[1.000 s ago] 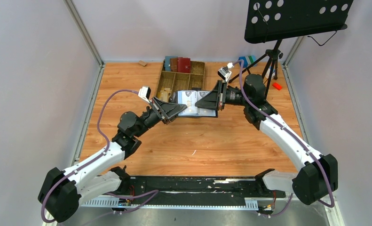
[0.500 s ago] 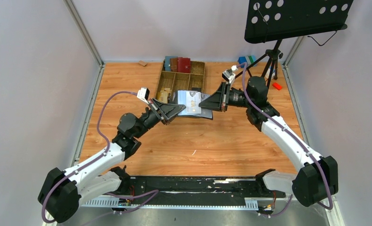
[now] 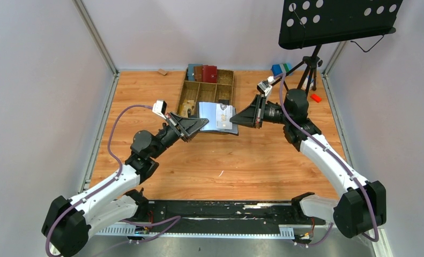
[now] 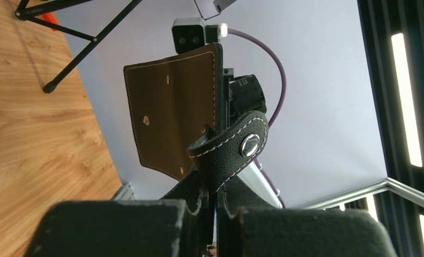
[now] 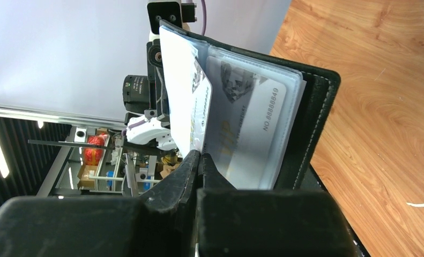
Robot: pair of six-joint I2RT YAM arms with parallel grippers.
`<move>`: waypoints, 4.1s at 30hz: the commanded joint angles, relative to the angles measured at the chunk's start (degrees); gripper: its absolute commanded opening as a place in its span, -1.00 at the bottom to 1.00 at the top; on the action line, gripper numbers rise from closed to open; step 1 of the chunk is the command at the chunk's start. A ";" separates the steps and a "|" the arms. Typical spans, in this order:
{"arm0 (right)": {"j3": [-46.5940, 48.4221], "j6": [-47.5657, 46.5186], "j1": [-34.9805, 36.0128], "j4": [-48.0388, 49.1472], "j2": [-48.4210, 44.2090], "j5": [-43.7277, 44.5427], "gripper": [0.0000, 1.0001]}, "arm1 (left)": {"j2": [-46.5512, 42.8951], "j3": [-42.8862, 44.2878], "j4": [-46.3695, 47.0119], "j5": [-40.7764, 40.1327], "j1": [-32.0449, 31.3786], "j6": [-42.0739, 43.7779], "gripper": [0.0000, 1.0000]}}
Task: Take the credit cards out of the card holder
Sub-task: Remove the credit card from the card holder, then place the credit card in the storage box, then remove the credit card from the card holder.
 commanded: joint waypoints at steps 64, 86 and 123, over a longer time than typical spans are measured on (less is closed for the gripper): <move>46.85 -17.12 6.90 -17.59 60.30 25.90 -0.58 | -30.39 13.05 -85.24 -12.73 4.65 40.68 -1.00; 11.26 -21.29 4.32 -17.94 8.02 24.40 1.00 | -14.81 18.51 -55.57 3.87 4.83 38.83 -1.00; -10.47 10.07 5.31 18.06 -17.95 16.02 0.02 | -10.38 7.31 -5.10 10.91 5.09 0.41 -1.00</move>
